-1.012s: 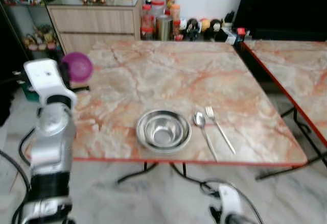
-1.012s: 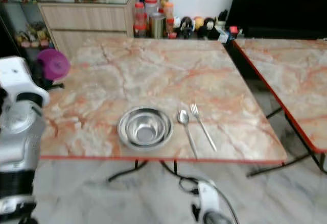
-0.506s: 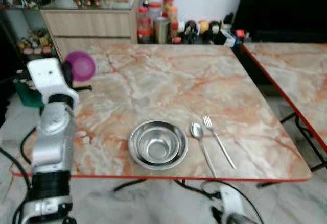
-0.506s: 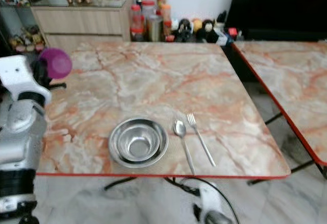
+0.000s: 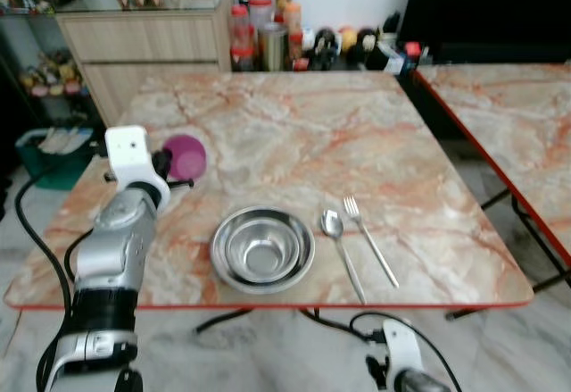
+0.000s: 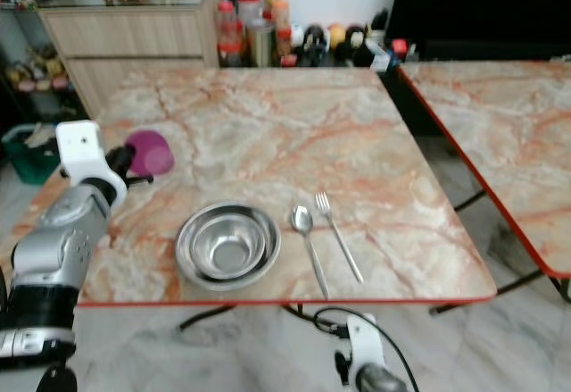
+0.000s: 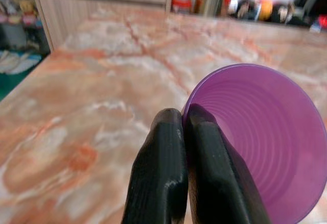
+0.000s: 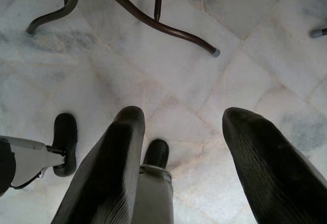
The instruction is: Setting the table
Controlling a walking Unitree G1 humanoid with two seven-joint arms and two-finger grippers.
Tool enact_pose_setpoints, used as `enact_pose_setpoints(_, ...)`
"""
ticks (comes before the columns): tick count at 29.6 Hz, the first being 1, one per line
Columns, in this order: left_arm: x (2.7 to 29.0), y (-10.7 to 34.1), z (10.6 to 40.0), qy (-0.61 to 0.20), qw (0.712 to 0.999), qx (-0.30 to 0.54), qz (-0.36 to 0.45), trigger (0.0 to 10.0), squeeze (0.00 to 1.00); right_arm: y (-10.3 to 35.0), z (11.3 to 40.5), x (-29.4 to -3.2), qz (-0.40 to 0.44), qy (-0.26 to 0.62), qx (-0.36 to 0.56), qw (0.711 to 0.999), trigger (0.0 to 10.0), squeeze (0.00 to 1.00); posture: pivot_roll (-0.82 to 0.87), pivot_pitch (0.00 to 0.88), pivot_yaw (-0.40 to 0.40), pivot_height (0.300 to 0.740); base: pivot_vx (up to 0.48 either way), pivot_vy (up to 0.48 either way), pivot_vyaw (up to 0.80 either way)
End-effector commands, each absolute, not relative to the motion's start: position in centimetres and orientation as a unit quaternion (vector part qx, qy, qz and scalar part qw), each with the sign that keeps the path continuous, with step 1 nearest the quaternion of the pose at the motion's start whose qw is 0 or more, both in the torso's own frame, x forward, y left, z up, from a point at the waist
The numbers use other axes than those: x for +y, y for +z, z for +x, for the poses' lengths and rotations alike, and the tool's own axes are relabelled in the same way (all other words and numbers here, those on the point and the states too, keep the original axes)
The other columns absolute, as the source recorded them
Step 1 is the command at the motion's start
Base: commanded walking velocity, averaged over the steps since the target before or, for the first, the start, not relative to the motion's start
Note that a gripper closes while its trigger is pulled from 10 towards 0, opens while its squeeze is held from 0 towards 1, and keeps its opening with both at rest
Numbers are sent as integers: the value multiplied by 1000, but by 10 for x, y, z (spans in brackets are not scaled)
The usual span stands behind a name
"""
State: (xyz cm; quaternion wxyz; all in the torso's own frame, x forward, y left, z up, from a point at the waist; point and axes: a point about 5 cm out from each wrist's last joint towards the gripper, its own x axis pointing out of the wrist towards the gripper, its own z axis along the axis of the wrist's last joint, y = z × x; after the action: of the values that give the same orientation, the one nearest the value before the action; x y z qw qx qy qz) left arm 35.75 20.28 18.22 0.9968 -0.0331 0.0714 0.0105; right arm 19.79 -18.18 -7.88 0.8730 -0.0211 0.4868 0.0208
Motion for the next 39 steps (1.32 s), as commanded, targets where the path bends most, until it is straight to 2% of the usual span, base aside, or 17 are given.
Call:
enact_pose_setpoints(1,196,171,363,-19,990,136,-18,10000,0,-78,199,-184,-21,19,488,873,10000,0,102,0,-7,740,0,0,0)
enact_pose_setpoints(8,189,166,372,-10,985,168,-28,10000,0,-78,199,-184,-21,18,488,873,10000,0,105,0,-5,740,0,0,0)
enact_pose_setpoints(14,195,172,385,38,983,179,-30,10000,0,-78,199,-183,-21,19,488,872,10000,0,110,0,-5,740,0,0,0)
enact_pose_setpoints(21,198,167,387,47,975,217,-22,10000,0,-78,199,-183,-20,16,488,873,10000,0,105,0,1,740,0,0,0)
enact_pose_setpoints(23,206,165,388,60,972,228,-21,10000,0,-78,199,-183,-20,16,488,872,10000,0,108,0,6,740,0,0,0)
enact_pose_setpoints(32,216,162,387,84,967,240,-33,10000,0,-78,199,-182,-20,18,488,872,10000,0,118,0,5,740,0,0,0)
enact_pose_setpoints(39,213,161,387,67,965,247,-54,10000,0,-78,199,-182,-18,16,488,873,10000,0,117,0,7,740,0,0,0)
